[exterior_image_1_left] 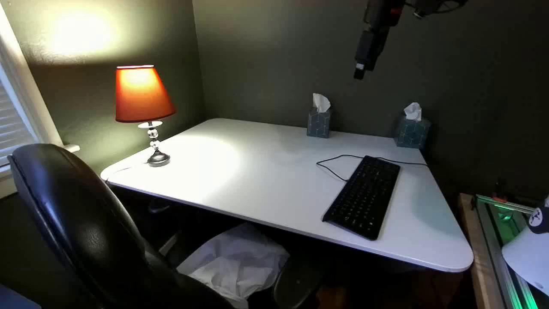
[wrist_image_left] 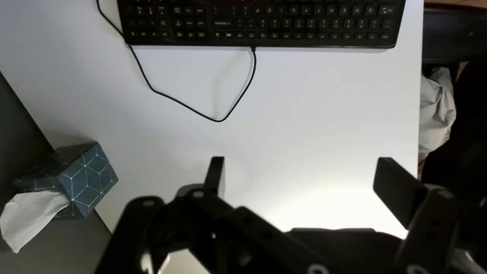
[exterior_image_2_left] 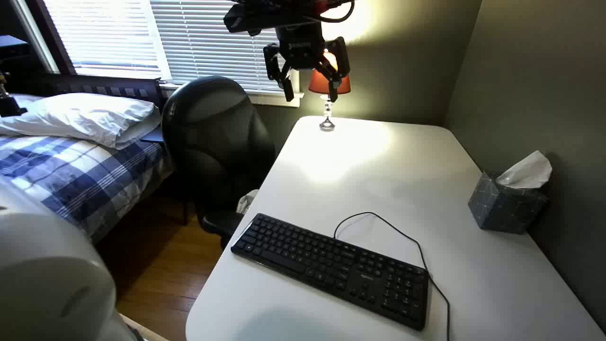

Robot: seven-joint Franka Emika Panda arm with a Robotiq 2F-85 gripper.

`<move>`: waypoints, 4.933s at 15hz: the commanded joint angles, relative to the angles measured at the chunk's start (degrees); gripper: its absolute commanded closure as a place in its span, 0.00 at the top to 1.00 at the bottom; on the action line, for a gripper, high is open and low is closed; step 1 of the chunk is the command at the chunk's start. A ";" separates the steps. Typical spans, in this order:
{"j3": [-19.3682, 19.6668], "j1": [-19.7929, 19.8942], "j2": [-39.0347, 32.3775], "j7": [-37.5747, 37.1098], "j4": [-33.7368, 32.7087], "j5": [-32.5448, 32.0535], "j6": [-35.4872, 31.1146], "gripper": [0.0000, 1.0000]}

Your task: Press a key on the keyboard.

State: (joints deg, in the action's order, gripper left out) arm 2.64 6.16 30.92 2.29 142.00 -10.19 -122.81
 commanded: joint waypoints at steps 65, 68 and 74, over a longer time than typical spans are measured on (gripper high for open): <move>16.24 10.09 -45.11 -35.52 1.92 12.10 -20.97 0.00; 16.62 10.51 -45.95 -34.65 1.92 14.09 -21.12 0.00; 16.09 11.00 -46.62 -31.37 1.67 19.85 -21.09 0.00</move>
State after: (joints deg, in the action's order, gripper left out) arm 18.67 17.23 -14.68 -31.52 144.60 6.20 -144.87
